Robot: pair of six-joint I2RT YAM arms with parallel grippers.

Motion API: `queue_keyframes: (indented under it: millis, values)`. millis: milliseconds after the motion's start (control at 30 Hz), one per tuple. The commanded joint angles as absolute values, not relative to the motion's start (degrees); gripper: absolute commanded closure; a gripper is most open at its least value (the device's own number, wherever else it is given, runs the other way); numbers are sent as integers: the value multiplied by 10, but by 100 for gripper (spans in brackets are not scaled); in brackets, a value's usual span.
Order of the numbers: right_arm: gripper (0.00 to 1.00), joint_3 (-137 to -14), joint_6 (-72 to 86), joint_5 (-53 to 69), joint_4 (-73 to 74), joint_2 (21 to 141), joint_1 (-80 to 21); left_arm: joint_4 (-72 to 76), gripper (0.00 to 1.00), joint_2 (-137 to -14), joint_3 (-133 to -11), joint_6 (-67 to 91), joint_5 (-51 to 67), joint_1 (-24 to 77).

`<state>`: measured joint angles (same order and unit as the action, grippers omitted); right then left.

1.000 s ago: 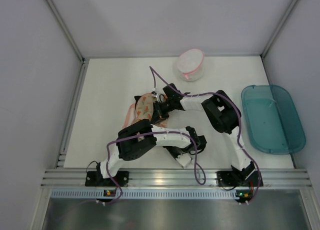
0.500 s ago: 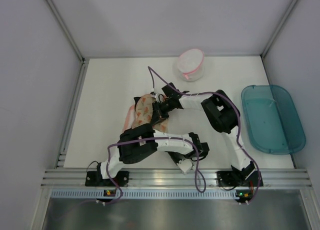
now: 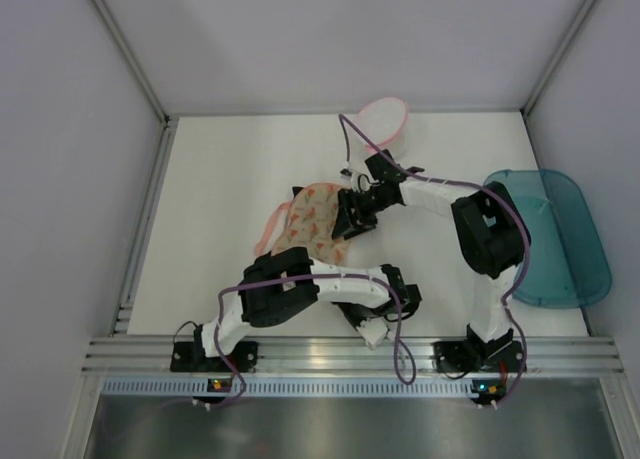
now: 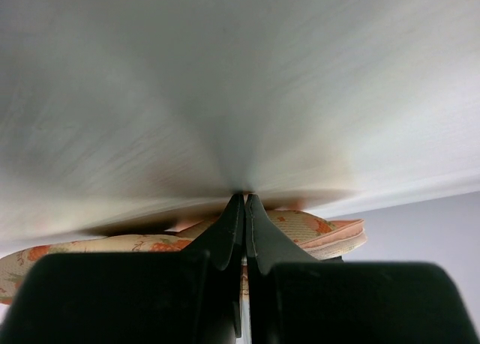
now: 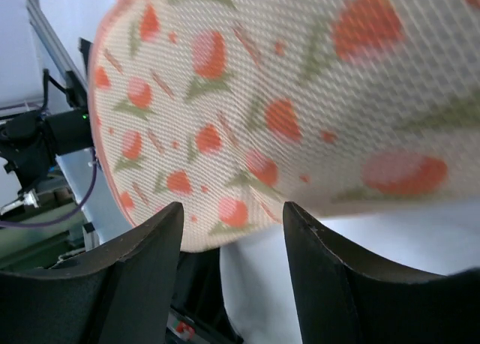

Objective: Place the bra in the laundry bag and zip it closed
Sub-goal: Zip the laundry bag at the center of the board.

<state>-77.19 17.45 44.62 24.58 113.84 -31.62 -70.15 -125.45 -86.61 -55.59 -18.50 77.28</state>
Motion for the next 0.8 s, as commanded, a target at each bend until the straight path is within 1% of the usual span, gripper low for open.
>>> queue_keyframes:
  millis: [0, 133, 267, 467, 533, 567, 600, 667, 700, 767]
  values:
    - [43, -728, 147, 441, 283, 1100, -303, -691, 100, -1276, -874, -557, -171, 773]
    - [44, -668, 149, 458, 269, 1083, -300, -690, 100, -1272, -878, -557, -167, 772]
    - [43, -621, 151, 479, 243, 1099, -305, -690, 100, -1270, -889, -559, -167, 766]
    - [38, -620, 172, 518, 205, 1128, -318, -690, 100, -1268, -902, -562, -156, 762]
    - [41, -621, 178, 531, 193, 1139, -323, -689, 100, -1268, -904, -562, -156, 762]
    - [45, -625, 179, 536, 189, 1143, -325, -689, 100, -1267, -905, -563, -156, 762]
    - [56, -627, 181, 539, 188, 1146, -326, -689, 100, -1267, -908, -563, -155, 761]
    - [72, -635, 180, 546, 188, 1151, -328, -689, 100, -1267, -909, -564, -154, 762]
    - [85, -637, 180, 547, 190, 1152, -328, -688, 100, -1267, -909, -564, -152, 762]
    - [95, -646, 176, 546, 197, 1153, -325, -689, 100, -1263, -908, -563, -148, 761]
